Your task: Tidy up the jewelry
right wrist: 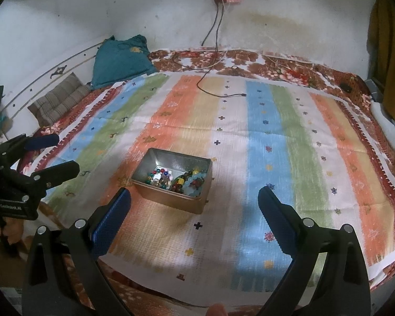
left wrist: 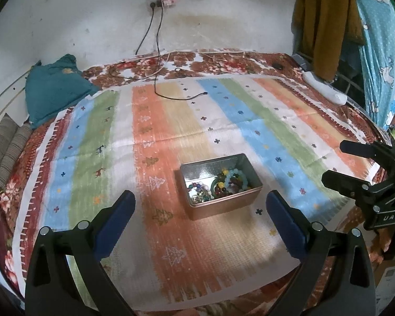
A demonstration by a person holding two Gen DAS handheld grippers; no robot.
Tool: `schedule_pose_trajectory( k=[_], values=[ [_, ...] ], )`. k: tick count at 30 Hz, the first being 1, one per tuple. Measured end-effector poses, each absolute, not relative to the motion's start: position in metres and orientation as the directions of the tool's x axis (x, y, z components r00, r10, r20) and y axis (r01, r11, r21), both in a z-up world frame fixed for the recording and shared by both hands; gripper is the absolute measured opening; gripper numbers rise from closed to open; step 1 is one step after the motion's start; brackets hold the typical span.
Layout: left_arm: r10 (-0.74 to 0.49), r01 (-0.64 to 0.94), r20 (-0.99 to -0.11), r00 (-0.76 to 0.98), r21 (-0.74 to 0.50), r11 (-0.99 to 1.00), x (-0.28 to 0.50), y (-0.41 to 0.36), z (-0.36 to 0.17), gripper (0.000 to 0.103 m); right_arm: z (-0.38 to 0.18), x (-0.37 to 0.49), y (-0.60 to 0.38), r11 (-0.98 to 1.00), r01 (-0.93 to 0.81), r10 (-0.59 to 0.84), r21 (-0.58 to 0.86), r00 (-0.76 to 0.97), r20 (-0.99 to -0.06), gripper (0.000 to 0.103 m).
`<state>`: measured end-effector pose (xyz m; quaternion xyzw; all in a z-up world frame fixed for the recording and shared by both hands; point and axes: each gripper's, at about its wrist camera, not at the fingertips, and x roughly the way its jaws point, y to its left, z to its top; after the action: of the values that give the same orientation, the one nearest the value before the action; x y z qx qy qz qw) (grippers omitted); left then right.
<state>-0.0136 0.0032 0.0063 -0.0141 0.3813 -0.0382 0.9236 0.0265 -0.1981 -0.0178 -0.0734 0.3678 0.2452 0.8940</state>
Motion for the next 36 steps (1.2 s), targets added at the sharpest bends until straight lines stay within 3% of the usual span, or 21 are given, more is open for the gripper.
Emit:
schedule_pose_trajectory(
  k=[11,20,36],
  values=[
    [-0.066,0.069,-0.699,0.712,-0.025,0.997,-0.016,-0.003,0.006,0.098,-0.016,0.027,-0.205,0.868,-0.489,0.411,0.086,0.61,-0.677,0.098],
    [-0.091,0.086,-0.683,0.724,-0.042,0.995,-0.02,-0.003,0.008,0.097,-0.018,0.016,-0.196,0.86,-0.509,0.389,0.029,0.619,-0.682,0.098],
    [-0.097,0.091,-0.687,0.72,-0.046,0.995,-0.019,-0.003,0.008,0.098,-0.017,0.019,-0.205,0.854,-0.511,0.431,0.095,0.594,-0.68,0.098]
  ],
)
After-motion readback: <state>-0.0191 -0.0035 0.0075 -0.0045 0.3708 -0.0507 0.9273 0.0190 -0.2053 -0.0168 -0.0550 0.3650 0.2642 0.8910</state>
